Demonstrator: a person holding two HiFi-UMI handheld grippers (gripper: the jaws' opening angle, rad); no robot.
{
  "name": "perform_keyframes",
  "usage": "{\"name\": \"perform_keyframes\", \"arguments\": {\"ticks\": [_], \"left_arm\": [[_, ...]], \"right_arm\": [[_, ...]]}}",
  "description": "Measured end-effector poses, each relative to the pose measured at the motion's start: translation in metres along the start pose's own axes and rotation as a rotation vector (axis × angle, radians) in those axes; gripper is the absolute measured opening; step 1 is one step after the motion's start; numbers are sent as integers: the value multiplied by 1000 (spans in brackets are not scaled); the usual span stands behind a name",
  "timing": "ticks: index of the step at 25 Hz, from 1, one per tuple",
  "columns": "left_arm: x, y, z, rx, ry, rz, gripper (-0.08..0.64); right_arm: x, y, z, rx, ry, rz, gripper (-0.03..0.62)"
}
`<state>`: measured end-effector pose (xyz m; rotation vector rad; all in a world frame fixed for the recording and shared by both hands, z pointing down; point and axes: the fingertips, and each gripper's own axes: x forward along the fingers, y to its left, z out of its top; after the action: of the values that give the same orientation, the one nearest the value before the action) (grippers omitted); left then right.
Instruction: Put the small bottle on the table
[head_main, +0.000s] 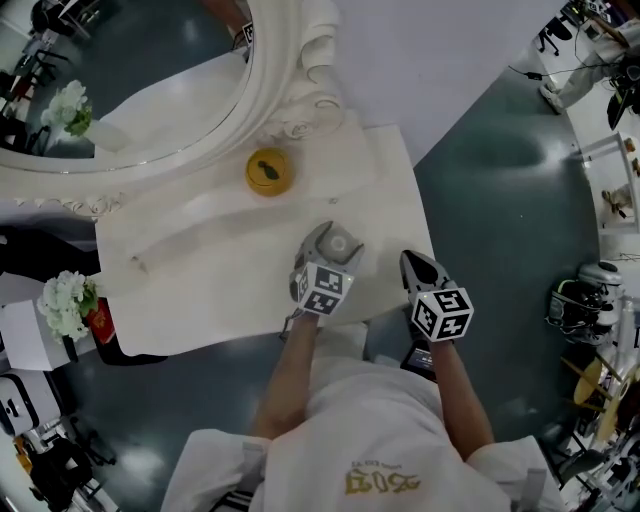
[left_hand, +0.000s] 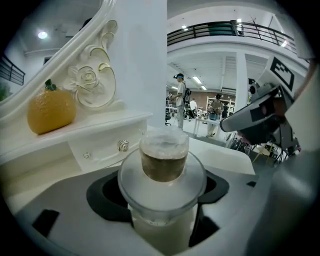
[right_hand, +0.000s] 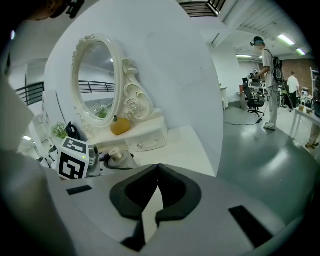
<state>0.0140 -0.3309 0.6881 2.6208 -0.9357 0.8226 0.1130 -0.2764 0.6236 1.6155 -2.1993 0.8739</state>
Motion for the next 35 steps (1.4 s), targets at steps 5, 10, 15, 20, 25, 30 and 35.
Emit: {"name": "perform_keyframes", "arguments": {"ticks": [5, 10, 15, 20, 25, 30, 35], "left_arm": [[-3, 6, 0, -64, -25, 13, 390], [-25, 10, 0, -233, -85, 26, 443], [-63, 0, 3, -353, -141, 11, 380], [-112, -14, 15, -369, -207, 70, 349], [-166, -38, 25, -317, -279, 186, 245], [-223, -76, 24, -271, -318, 310, 97], [-265, -110, 40, -280, -389, 343, 15]], "right_arm": [[-3, 3, 2, -10, -17, 4, 12], [-12, 3, 0, -17, -34, 1, 12], [-25, 23, 12, -4, -124, 73, 12], [-50, 46, 12, -69, -155, 134, 12], [-96, 62, -6, -85, -193, 166, 12], [-157, 72, -28, -55, -253, 190, 12], [-208, 75, -23, -45, -352, 216, 12]]}}
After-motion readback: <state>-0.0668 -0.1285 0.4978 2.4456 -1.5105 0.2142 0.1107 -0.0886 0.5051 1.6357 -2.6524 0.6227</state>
